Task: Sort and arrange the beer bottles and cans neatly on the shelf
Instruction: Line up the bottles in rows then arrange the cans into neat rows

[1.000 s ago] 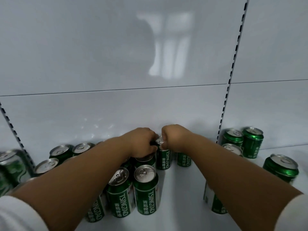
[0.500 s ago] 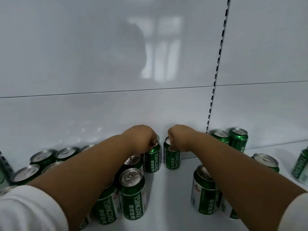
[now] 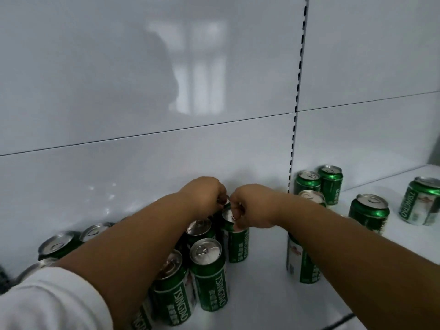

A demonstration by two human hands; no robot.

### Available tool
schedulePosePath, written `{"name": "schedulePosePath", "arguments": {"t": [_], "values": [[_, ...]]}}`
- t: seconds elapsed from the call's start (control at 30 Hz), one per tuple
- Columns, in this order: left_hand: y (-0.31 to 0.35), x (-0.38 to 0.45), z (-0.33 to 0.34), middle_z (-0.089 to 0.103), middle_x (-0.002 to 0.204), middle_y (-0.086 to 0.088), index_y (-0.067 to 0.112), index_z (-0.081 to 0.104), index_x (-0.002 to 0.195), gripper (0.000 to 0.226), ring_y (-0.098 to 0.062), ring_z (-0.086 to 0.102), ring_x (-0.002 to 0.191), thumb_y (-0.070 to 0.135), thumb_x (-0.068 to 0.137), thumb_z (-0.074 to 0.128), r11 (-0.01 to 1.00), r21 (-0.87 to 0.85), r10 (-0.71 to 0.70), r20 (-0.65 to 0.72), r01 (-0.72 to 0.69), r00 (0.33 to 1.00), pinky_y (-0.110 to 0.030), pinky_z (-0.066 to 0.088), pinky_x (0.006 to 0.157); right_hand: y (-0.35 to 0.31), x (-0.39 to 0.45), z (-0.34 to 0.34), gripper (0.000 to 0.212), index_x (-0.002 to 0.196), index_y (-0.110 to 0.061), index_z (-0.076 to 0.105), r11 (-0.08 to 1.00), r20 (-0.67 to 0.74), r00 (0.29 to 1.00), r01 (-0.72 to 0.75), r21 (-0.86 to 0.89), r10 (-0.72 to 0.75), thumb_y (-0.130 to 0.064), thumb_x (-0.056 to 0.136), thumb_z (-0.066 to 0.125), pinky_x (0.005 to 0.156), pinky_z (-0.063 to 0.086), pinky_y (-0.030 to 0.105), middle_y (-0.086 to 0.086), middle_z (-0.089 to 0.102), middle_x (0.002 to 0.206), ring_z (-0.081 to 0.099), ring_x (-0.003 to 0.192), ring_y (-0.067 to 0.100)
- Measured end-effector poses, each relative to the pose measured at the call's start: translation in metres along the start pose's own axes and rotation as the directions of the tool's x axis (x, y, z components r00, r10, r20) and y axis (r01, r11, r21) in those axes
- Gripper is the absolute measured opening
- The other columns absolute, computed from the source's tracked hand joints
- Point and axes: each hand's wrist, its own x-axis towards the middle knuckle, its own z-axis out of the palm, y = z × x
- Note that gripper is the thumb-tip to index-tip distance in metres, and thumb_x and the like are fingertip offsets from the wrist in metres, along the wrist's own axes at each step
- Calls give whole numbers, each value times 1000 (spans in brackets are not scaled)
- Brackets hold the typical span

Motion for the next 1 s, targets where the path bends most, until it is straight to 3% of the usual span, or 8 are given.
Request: {"name": "schedulePosePath", "arguments": {"t": [0.13, 0.27, 0.4, 0.6, 0.7, 0.83, 0.9, 1.0], "values": [[-3, -1, -5, 64, 99, -3, 17, 71, 99, 17, -21, 59, 91, 29, 89, 64, 1000, -9, 30, 7, -29, 1000, -33, 47, 77, -12, -4, 8, 26, 92, -15, 63, 996, -69, 996, -47, 76, 52, -23, 75, 82, 75, 51, 34, 1, 63, 98, 59, 89, 19], [-7, 0, -8, 64, 101, -5, 13, 73, 100, 24, -22, 58, 93, 31, 95, 59, 995, -68, 69, 25, -67, 997, -35, 46, 83, -17, -16, 26, 46, 107, -19, 53, 971, -222, 955, -161, 175, 198, -28, 73, 83, 76, 52, 35, 2, 61, 104, 58, 93, 21], [-7, -2, -11, 63, 106, -3, 16, 72, 105, 21, -21, 57, 99, 28, 96, 58, 993, -29, 114, 37, -113, 993, -32, 44, 85, -18, -25, 49, 38, 105, -19, 52, 918, -313, 893, -216, 333, 323, -29, 79, 78, 71, 49, 30, 3, 65, 102, 60, 90, 20], [-7, -6, -15, 63, 113, -2, 19, 68, 116, 26, -21, 57, 104, 30, 96, 55, 989, 17, 146, 64, -148, 987, -38, 47, 93, -25, -34, 68, 38, 115, -21, 51, 843, -359, 831, -218, 493, 425, -28, 85, 73, 86, 53, 38, 0, 63, 113, 62, 98, 17], [0, -11, -13, 61, 114, -1, 21, 64, 116, 24, -21, 57, 104, 29, 96, 54, 987, -23, 159, 3, -159, 987, -36, 46, 91, -28, -49, 78, 36, 119, -22, 54, 812, -458, 740, -202, 547, 493, -30, 89, 69, 88, 53, 33, -5, 62, 113, 60, 101, 11], [26, -18, -20, 61, 116, 3, 22, 65, 118, 25, -14, 55, 106, 29, 97, 55, 965, -106, 243, 13, -240, 970, -26, 43, 89, -28, -80, 97, 16, 103, -25, 60, 796, -585, 597, -161, 583, 549, -27, 90, 67, 75, 47, 14, -11, 62, 94, 60, 87, 6], [41, -20, -23, 61, 117, 6, 24, 64, 118, 25, -13, 55, 107, 32, 97, 55, 958, -98, 275, 61, -269, 959, -26, 43, 89, -24, -94, 106, 14, 102, -26, 60, 781, -593, 561, -169, 601, 577, -27, 90, 67, 69, 38, 4, -14, 61, 93, 58, 84, -1], [60, -17, -24, 63, 116, 7, 25, 65, 115, 22, -12, 55, 105, 34, 95, 57, 957, -69, 289, 100, -283, 952, -27, 44, 88, -14, -109, 110, 21, 111, -25, 62, 755, -594, 519, -167, 634, 614, -27, 91, 66, 70, 38, 4, -16, 63, 96, 57, 85, -6]]}}
